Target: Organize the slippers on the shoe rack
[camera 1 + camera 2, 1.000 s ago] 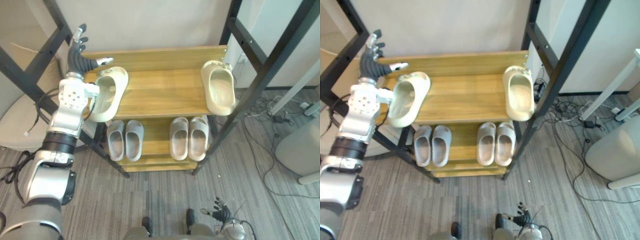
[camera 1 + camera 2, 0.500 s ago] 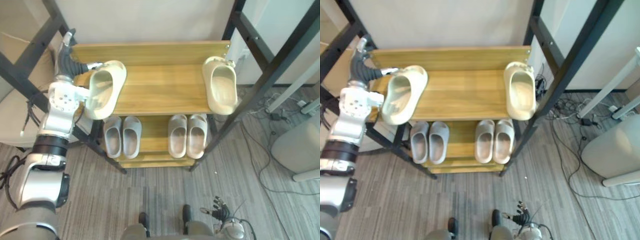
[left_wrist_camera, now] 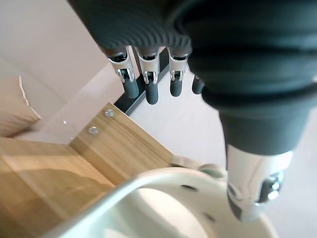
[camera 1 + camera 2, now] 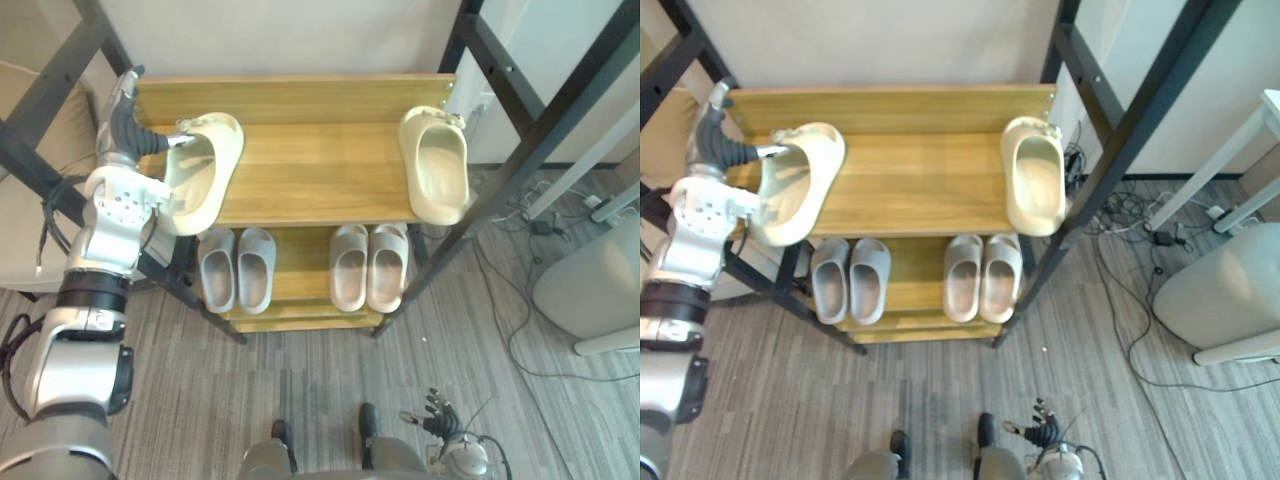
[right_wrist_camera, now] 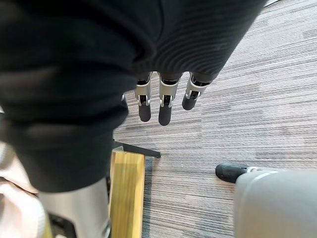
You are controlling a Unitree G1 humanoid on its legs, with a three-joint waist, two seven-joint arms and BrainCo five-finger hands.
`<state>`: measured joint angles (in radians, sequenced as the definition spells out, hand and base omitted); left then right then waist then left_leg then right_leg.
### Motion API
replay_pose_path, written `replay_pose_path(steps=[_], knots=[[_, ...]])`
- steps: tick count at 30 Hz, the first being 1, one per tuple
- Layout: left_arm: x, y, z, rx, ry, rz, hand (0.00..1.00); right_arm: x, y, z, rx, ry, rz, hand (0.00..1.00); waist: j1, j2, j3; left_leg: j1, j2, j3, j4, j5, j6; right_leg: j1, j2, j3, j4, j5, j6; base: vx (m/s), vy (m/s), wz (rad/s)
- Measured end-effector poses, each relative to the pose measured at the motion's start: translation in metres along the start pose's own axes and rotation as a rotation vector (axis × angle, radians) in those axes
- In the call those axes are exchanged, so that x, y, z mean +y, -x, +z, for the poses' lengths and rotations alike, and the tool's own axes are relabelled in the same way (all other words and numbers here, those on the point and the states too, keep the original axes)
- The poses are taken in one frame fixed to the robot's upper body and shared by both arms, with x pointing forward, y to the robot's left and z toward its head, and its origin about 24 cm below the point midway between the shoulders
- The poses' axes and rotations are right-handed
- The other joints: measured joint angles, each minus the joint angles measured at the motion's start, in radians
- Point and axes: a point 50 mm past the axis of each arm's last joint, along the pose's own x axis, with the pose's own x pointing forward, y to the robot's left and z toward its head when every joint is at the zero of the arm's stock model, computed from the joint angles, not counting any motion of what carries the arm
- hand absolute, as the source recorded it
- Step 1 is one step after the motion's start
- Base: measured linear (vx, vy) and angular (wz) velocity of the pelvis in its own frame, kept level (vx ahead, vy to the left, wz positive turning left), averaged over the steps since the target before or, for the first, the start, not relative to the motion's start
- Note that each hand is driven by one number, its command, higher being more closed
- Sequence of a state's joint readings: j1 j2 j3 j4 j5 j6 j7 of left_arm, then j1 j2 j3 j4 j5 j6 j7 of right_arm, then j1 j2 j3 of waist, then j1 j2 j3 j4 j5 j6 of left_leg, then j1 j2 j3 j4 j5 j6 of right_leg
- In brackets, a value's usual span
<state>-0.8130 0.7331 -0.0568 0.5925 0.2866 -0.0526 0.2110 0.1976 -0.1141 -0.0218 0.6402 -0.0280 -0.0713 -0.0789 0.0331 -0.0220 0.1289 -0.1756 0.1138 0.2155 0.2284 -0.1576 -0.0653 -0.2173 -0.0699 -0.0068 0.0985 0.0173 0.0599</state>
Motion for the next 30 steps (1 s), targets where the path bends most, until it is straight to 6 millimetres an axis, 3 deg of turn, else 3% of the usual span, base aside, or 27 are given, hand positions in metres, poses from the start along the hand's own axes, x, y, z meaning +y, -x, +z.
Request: replay_pose_path(steps=[13,14,30], knots=[[0.005,-0.007,0.006,-0.023,-0.135,0.009,0.0,0.001,0.002,0.005,-0.035,0.0,0.004,0.0,0.0,-0.002,0.006,-0.013,0.001,-0.002,0.001,0.0,0.0,-0.013,0.001,-0.001,0.0,0.0,-0.001,0.0,0.0,0.0],[0.004,-0.007,0.007,-0.025,-0.14,0.005,1.0,0.001,0.002,0.005,-0.034,0.0,0.004,0.0,0.0,-0.002,0.006,-0.013,0.001,-0.002,0.001,0.0,0.0,-0.013,0.001,-0.001,0.0,0.0,-0.001,0.0,0.0,0.0],[0.002,-0.009,0.013,-0.047,-0.136,-0.011,1.0,0.002,0.003,0.003,-0.028,-0.005,0.004,0.0,-0.003,-0.003,0.007,0.003,-0.002,0.016,-0.02,0.001,-0.002,-0.009,0.003,0.018,-0.02,0.006,-0.005,0.0,0.001,-0.03]])
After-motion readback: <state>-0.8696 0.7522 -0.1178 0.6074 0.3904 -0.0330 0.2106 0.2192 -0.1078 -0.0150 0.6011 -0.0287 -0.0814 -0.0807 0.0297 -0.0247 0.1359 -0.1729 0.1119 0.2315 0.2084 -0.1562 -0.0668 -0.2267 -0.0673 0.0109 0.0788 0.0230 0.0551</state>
